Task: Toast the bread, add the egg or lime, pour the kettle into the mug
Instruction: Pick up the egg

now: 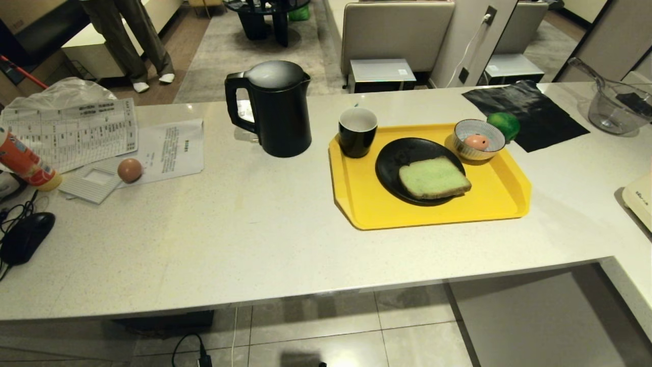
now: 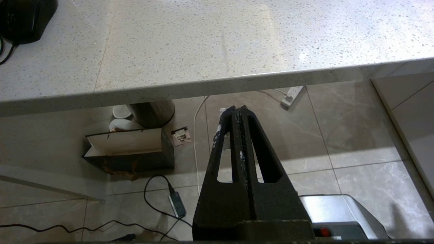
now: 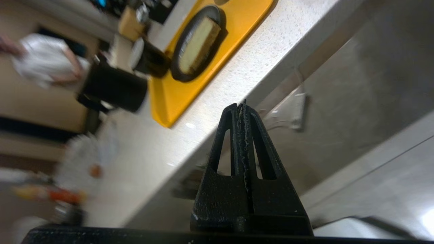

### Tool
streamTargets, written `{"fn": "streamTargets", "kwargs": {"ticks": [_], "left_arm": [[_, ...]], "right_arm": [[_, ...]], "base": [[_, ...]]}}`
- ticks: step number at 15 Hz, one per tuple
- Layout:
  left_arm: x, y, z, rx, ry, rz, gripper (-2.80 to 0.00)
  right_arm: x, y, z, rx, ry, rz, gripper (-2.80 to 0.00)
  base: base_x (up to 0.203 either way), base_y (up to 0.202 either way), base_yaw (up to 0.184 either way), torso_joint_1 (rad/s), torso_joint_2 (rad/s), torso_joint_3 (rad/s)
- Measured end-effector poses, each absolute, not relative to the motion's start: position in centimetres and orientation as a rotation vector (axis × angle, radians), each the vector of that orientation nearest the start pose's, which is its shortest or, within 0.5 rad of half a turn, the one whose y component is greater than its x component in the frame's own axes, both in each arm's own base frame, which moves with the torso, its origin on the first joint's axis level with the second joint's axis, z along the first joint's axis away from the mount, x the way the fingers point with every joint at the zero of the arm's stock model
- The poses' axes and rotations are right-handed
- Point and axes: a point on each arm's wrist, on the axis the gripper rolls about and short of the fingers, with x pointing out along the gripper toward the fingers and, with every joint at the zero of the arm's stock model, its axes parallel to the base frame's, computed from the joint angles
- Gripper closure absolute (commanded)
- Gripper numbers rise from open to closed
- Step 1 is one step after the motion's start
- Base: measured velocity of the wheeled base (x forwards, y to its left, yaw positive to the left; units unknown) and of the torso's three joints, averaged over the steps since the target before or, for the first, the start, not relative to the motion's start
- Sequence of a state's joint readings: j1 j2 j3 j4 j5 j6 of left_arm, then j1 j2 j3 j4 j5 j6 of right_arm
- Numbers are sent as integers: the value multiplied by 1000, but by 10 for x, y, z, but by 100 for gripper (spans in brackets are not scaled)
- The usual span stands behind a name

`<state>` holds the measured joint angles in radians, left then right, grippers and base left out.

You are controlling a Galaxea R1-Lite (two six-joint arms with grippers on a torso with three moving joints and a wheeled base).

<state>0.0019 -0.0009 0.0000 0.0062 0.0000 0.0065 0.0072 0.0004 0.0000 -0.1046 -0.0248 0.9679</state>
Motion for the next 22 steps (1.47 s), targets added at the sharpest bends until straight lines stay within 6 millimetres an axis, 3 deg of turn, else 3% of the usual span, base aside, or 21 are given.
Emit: {"fn": "streamTargets", "kwargs": {"ticks": [3,22], "left_arm": [[-23,0,75,6,5,2,0],[-23,0,75,6,5,3,0]], "right_arm": [[-23,-1,86,1096,-105,39,0],[-23,-1,86,1098,-104,40,0]], "base": [[0,0,0,0,0,0],[0,0,0,0,0,0]]}}
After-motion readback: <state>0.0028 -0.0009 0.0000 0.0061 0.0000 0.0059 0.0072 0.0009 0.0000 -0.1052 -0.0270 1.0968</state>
